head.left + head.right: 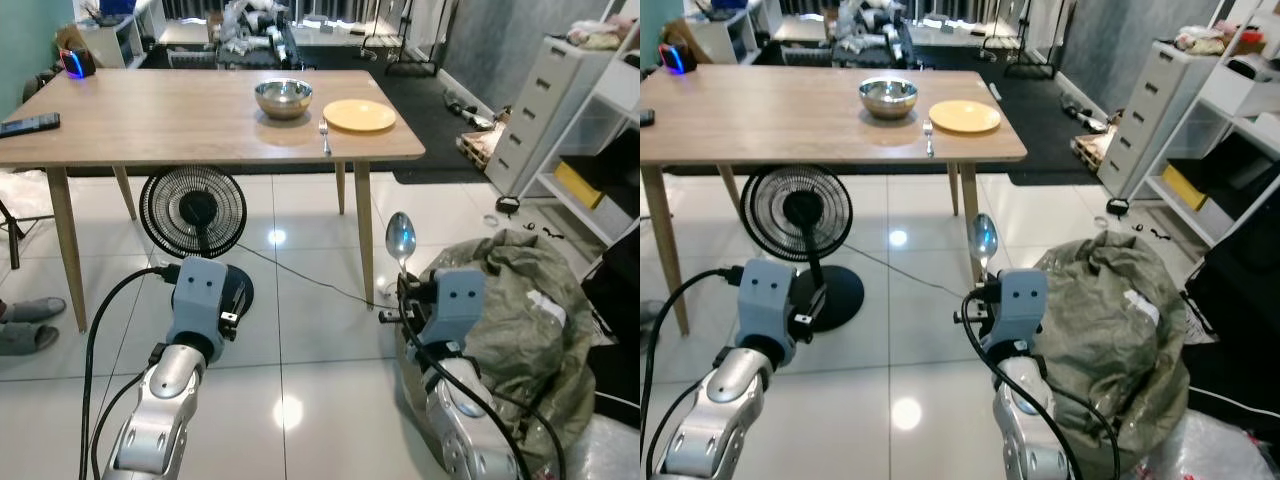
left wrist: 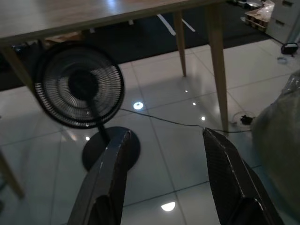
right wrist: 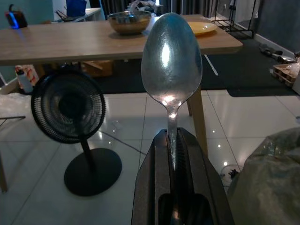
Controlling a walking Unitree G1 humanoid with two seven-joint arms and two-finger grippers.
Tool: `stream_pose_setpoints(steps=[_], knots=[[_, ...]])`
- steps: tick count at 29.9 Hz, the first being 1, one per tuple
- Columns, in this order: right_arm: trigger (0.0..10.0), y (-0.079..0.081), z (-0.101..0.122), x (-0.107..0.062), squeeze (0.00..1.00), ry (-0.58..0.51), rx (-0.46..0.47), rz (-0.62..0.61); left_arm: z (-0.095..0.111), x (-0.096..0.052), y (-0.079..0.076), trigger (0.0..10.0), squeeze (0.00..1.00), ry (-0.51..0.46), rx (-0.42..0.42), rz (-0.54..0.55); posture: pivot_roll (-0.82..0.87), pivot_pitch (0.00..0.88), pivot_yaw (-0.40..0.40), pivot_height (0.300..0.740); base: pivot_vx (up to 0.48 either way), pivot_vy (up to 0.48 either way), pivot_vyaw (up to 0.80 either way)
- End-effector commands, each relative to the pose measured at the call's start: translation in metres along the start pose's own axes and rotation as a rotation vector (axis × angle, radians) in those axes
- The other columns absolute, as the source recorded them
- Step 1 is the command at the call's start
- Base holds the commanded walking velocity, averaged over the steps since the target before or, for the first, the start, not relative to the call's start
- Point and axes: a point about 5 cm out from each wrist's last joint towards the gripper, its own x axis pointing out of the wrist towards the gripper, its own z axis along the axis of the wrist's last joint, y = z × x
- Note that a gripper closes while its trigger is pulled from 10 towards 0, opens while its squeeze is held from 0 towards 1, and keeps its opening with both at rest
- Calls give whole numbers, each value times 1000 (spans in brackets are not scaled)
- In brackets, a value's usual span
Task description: Setting the table
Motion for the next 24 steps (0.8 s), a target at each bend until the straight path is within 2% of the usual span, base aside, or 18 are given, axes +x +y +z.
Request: stream_pose_setpoints(steps=[1,12,19,24], knots=[[10000,0,4,1,0,-19,9,-3,0,0,1,10000,67,2,9,3,-25,2,37,740,480,0,0],[10000,-3,2,0,0,-8,16,-17,-1,0,1,10000,63,2,7,9,-28,8,41,740,480,0,0],[10000,-6,1,0,0,-5,14,-31,-1,1,1,10000,63,3,7,9,-28,13,43,740,480,0,-800],[10000,-6,3,1,0,-15,0,-25,-1,1,1,10000,63,6,7,11,-26,15,44,740,384,0,0]])
